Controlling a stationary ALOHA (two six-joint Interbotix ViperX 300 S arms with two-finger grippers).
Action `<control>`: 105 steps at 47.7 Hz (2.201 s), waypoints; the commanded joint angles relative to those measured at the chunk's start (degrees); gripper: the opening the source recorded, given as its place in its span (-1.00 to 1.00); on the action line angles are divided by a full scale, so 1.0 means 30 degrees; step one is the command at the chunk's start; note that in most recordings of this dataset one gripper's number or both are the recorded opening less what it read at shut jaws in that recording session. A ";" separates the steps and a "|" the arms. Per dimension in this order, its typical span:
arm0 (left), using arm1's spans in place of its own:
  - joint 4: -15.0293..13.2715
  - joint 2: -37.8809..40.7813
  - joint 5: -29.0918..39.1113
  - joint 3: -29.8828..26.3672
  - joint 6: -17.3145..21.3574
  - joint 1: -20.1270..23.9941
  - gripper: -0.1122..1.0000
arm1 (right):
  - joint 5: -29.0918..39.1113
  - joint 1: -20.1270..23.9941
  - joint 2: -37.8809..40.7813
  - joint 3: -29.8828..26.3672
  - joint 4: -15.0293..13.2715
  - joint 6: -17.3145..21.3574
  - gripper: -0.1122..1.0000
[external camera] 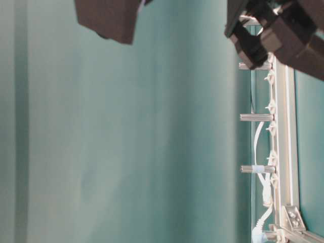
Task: Insert the wire through the string loop located on the left side.
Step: 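Lift the USB cable and carry it toward the zip-tie loop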
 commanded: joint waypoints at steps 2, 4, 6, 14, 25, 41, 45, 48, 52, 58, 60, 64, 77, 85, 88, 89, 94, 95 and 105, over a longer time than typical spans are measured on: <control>0.0000 -0.0117 -0.0088 -0.0439 -0.0146 -0.0117 0.58 | 0.0381 -0.0615 -0.0732 -0.0146 -0.0586 0.0000 -0.62; 0.0000 -0.0088 -0.0059 -0.0410 -0.0146 -0.0117 0.58 | 0.0586 -0.0820 -0.0732 -0.0176 -0.0879 0.0000 -0.62; 0.0000 -0.0088 -0.0088 -0.0410 -0.0146 -0.0117 0.58 | 0.0762 -0.0996 -0.0732 -0.0234 -0.1172 0.0000 -0.62; 0.0000 -0.0059 -0.0088 -0.0410 -0.0146 -0.0117 0.58 | 0.1465 -0.1641 -0.0937 -0.0352 -0.2051 0.0000 -0.62; 0.0029 -0.0029 0.0410 -0.0439 -0.0117 -0.0117 0.58 | 0.2080 -0.2285 -0.1348 -0.0293 -0.3105 0.0000 -0.62; 0.0000 -0.0029 0.0498 -0.0439 -0.0117 -0.0117 0.58 | 0.2168 -0.2959 -0.1377 -0.0293 -0.3721 -0.0029 -0.62; 0.0000 -0.0029 0.0498 -0.0439 -0.0117 -0.0117 0.58 | 0.2256 -0.3047 -0.1377 -0.0293 -0.3838 -0.0029 -0.62; 0.0000 -0.0029 0.0527 -0.0439 -0.0117 -0.0117 0.58 | 0.2344 -0.3105 -0.1377 -0.0293 -0.3926 -0.0029 -0.62; 0.0000 -0.0029 0.0498 -0.0439 -0.0117 -0.0117 0.58 | 0.2344 -0.3135 -0.1377 -0.0293 -0.3984 -0.0029 -0.62; 0.0000 -0.0029 0.0527 -0.0439 -0.0117 -0.0117 0.58 | 0.2344 -0.3135 -0.1377 -0.0264 -0.3984 -0.0029 -0.62; 0.0000 -0.0059 0.0527 -0.0439 -0.0117 -0.0117 0.58 | 0.2344 -0.3135 -0.1377 -0.0264 -0.3984 -0.0059 -0.62; 0.0000 -0.0059 0.0557 -0.0439 -0.0117 -0.0146 0.58 | 0.2373 -0.3135 -0.1377 -0.0264 -0.3984 -0.0059 -0.62; 0.0000 -0.0059 0.0615 -0.0439 -0.0117 -0.0117 0.58 | 0.2344 -0.3135 -0.1348 -0.0234 -0.3984 -0.0059 -0.62; 0.0000 -0.0059 0.0615 -0.0439 -0.0117 -0.0117 0.58 | 0.2344 -0.3135 -0.1377 -0.0234 -0.4014 -0.0059 -0.62; 0.0029 -0.0059 0.0615 -0.0439 -0.0117 -0.0117 0.58 | 0.2344 -0.3135 -0.1377 -0.0234 -0.3984 -0.0059 -0.62; 0.0000 -0.0059 0.0615 -0.0439 -0.0117 -0.0117 0.58 | 0.2344 -0.3135 -0.1377 -0.0234 -0.4014 -0.0059 -0.62; 0.0000 -0.0059 0.0615 -0.0439 -0.0117 -0.0117 0.58 | 0.2344 -0.3135 -0.1377 -0.0234 -0.3984 -0.0059 -0.62; 0.0000 -0.0059 0.0615 -0.0469 -0.0117 -0.0117 0.58 | 0.2344 -0.3135 -0.1377 -0.0234 -0.3984 -0.0059 -0.62; 0.0000 -0.0088 0.0615 -0.0439 -0.0117 -0.0117 0.58 | 0.2344 -0.3135 -0.1377 -0.0234 -0.3984 -0.0029 -0.62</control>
